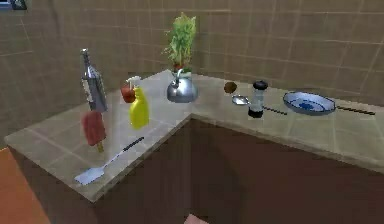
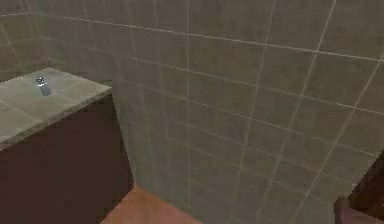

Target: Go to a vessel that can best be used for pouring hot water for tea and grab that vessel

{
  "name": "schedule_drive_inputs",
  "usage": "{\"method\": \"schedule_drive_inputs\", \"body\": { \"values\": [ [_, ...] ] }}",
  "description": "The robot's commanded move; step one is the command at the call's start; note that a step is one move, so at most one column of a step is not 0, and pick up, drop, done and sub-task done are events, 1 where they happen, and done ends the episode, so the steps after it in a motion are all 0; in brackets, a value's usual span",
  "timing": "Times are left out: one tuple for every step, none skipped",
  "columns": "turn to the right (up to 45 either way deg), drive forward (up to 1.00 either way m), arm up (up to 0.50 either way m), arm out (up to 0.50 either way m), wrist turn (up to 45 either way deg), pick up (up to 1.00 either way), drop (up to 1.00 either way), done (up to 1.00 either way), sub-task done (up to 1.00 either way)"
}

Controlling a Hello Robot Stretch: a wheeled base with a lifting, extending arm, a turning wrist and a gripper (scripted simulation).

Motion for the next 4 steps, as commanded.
{"method": "schedule_drive_inputs", "body": {
  "values": [
    [30.0, 0.00, 0.00, 0.00, 0.0, 0.00, 0.00, 0.00, 0.00],
    [0.0, 0.40, 0.00, 0.00, 0.0, 0.00, 0.00, 0.00, 0.00],
    [-45.0, 0.00, 0.00, 0.00, 0.0, 0.00, 0.00, 0.00, 0.00],
    [-45.0, 0.00, 0.00, 0.00, 0.0, 0.00, 0.00, 0.00, 0.00]
  ]
}}
